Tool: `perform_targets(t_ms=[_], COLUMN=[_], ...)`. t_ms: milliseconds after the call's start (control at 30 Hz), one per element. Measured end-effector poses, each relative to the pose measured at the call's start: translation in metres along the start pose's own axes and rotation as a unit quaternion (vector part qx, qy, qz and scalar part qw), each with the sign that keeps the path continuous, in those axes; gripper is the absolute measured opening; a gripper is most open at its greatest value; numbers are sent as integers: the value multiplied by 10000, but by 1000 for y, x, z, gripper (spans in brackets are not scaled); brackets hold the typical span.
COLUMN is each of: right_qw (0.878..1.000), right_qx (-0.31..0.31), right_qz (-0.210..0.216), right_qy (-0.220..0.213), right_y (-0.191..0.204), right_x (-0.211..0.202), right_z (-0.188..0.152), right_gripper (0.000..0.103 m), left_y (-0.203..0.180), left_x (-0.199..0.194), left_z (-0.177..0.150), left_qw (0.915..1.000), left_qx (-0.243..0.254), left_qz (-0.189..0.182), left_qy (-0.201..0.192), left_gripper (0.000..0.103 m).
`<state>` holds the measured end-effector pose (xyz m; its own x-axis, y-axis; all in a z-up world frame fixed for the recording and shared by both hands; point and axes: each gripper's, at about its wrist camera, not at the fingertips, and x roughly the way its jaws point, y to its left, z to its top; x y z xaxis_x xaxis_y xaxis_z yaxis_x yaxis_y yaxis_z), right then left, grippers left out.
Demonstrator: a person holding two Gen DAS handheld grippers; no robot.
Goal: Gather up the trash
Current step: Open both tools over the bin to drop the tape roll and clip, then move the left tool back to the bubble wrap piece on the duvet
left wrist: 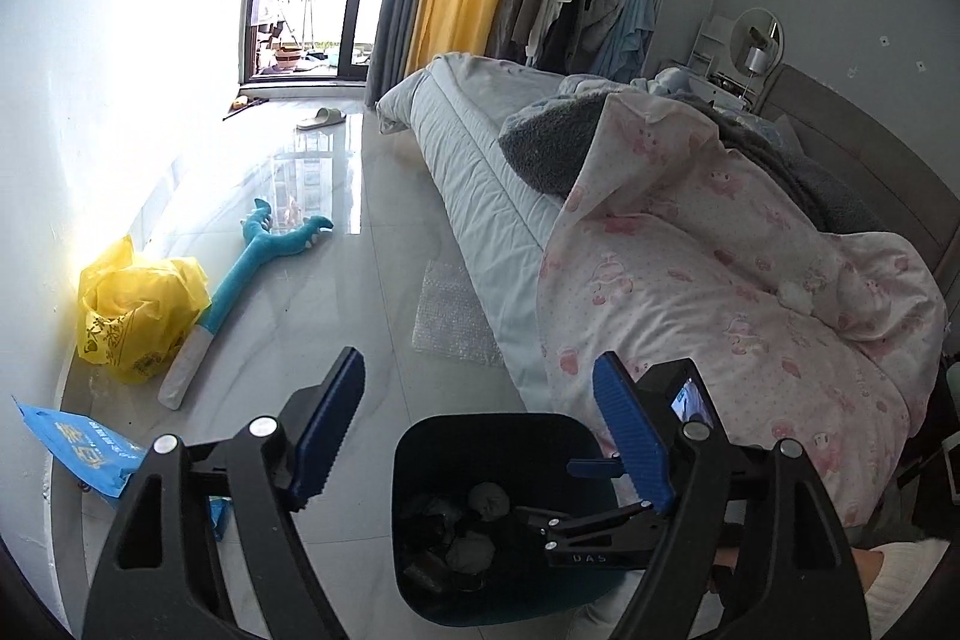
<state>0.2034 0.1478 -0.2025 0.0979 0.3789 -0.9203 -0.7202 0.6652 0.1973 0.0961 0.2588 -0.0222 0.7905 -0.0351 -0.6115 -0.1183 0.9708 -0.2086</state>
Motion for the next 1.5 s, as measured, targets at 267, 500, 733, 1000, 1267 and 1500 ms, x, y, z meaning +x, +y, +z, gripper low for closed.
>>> perform_targets(t_ms=[267, 500, 733, 1000, 1267, 1500], right_qw=[9986, 9908, 9860, 9791, 9614, 9426], right_qx=[-75, -185, -3, 428, 1147, 1816], right_qz=[-17, 295, -49, -445, -821, -1020], right_qy=[-521, -1307, -1667, -1935, -2362, -2610], right_y=[-12, -35, -72, -139, -207, -257], right_x=[-55, -111, -153, -193, -236, -256], right_z=[-6, -13, -21, -40, -62, -84], right_gripper=[76, 76, 77, 77, 77, 77], left_y=[-37, -68, -98, -140, -194, -243], left_x=[4, 23, 48, 73, 94, 107], left_z=[18, 26, 23, 25, 24, 19], left_qw=[9995, 9990, 9990, 9978, 9928, 9816], left_qx=[75, 222, 358, 495, 788, 1481], left_qz=[-142, -229, -231, -426, -899, -1202], left_qy=[-259, -299, -155, -60, -4, 51], left_gripper=[83, 84, 86, 87, 87, 86])
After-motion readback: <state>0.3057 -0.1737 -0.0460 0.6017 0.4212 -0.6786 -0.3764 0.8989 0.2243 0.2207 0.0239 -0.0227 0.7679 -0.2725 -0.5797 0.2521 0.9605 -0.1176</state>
